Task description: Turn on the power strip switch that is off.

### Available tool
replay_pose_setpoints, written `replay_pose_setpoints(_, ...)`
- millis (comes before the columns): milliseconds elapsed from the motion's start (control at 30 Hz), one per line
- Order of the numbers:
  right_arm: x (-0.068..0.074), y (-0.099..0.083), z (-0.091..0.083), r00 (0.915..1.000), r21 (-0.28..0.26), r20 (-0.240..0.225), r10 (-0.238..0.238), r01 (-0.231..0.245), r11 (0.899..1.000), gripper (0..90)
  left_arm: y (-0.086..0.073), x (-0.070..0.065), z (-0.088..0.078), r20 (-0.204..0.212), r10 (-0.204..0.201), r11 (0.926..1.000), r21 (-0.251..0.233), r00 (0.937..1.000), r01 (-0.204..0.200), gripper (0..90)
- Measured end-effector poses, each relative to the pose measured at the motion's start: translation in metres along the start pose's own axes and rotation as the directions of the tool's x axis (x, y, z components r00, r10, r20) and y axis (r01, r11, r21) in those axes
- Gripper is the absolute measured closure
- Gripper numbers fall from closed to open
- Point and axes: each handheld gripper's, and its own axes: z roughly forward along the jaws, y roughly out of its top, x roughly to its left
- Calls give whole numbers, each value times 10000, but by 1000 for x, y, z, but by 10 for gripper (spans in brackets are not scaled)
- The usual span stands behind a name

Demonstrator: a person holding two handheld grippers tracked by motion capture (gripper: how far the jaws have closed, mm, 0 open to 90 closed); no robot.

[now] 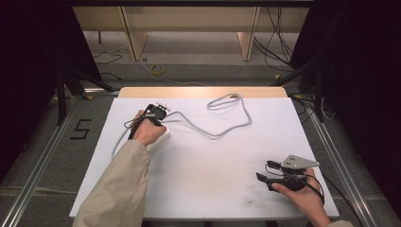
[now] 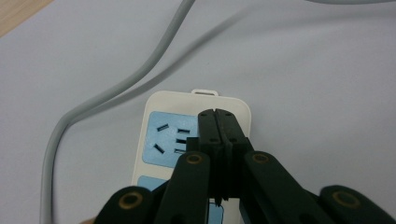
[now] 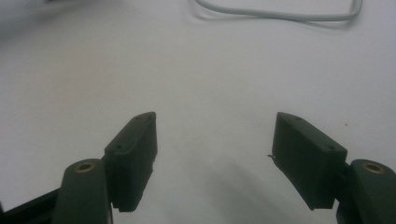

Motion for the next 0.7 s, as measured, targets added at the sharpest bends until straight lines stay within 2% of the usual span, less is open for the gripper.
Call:
replay_pose_setpoints(533, 0, 0, 0, 10000, 29, 14, 5, -5, 10000, 318, 0, -2, 5, 41, 8, 9998, 219, 10000, -9, 898)
replay_pose_setpoints(700, 0, 0, 0, 10000, 40, 17, -2, 2, 10000, 318, 0, -2, 6, 30, 118, 9993, 349, 9999, -119, 898)
